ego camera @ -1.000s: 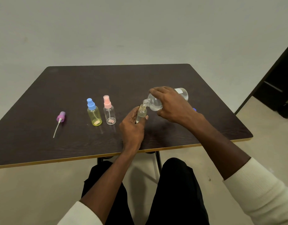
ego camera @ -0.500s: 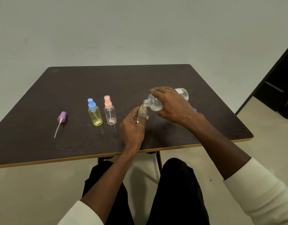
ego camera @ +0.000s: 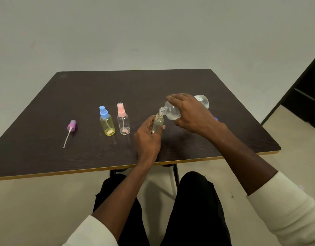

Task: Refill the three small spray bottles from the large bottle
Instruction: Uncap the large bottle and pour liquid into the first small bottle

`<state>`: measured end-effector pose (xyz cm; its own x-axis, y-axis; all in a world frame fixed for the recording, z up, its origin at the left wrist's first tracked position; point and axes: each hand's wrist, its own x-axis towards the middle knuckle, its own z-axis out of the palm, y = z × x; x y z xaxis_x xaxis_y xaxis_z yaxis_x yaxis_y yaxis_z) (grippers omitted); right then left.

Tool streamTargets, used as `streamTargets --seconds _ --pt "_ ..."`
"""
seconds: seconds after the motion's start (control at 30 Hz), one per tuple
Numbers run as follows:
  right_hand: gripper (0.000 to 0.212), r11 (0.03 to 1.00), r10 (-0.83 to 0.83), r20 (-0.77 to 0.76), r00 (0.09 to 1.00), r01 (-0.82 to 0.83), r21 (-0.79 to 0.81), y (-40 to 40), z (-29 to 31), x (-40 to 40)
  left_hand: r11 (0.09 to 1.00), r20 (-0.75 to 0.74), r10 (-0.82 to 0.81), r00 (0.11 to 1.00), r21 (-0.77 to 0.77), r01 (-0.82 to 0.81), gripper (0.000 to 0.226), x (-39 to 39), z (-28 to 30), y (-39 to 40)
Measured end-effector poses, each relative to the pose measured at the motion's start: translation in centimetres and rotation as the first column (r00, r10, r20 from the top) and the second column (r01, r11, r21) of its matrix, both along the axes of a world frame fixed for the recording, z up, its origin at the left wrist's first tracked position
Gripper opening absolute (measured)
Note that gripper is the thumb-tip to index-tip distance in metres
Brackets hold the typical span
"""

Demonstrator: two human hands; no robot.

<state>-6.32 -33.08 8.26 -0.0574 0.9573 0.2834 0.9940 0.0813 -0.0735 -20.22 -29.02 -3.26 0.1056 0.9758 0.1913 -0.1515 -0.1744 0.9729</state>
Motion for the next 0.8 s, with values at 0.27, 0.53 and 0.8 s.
streamTargets --seconds 0.27,0.53,0.8 --pt "0.077 1.000 -0.003 0.021 1.000 0.003 -0.010 -0.2 0.3 -0.2 1.000 -0.009 0.016 1.000 0.025 -0.016 0.031 0.0 0.7 -0.3" --pt "0.076 1.000 -0.014 0.016 1.000 0.015 -0.025 -0.4 0.5 -0.5 0.999 -0.028 0.020 0.999 0.038 -0.019 0.034 -0.1 0.9 -0.6" --pt "0.074 1.000 -0.006 0.011 1.000 0.006 -0.023 -0.5 0.7 -0.5 0.998 -0.011 0.002 1.000 0.065 -0.001 0.040 -0.2 1.4 -1.1"
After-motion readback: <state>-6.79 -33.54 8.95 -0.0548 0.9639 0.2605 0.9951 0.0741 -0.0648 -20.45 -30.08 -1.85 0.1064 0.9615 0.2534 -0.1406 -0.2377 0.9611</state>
